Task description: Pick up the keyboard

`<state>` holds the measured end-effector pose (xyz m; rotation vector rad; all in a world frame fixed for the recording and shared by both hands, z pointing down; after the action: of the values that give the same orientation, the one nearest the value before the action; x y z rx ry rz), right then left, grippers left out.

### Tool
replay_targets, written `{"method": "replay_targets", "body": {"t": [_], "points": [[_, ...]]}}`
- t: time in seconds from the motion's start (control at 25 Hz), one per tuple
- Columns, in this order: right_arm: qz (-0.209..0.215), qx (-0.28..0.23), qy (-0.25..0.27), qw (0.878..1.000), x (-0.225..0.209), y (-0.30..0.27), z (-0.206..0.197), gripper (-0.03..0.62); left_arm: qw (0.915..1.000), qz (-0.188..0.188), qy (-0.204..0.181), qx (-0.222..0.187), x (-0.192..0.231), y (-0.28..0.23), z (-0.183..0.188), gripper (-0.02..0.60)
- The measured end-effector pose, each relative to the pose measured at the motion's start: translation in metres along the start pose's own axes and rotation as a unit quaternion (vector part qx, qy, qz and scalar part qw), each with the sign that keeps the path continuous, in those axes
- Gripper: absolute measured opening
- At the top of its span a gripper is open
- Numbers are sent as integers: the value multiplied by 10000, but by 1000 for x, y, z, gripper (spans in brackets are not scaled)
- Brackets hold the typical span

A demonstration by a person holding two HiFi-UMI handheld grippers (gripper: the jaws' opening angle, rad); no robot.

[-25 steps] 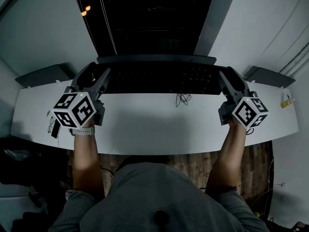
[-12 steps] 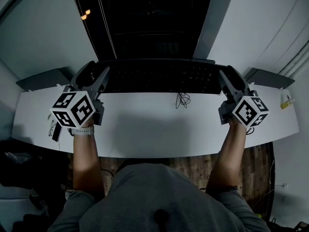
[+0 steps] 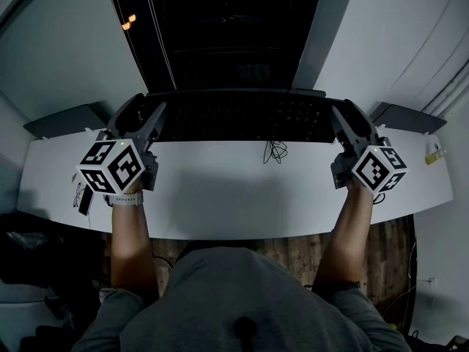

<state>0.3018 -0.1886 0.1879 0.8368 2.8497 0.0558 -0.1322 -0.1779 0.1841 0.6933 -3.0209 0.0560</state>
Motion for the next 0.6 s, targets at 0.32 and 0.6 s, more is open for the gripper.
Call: {"method": "replay_targets", "body": {"t": [0.32, 0.6], "points": [[17, 9, -23, 10000, 0, 0, 1, 227, 10000, 13, 30, -5, 0, 1, 0, 262], [16, 37, -57, 10000, -1, -1, 0, 226, 10000, 36, 53, 30, 0, 0, -1, 262]]}}
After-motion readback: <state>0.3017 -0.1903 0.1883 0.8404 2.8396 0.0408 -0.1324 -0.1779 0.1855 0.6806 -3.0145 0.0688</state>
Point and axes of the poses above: the fingertips, and each gripper's own axes: y backward along the fingers, x to its left, z out of its top, the point moved 6 cm from there along y, backward along the fingers, and after that the axes turned 2 degrees about -y, right-handed, at the moved point
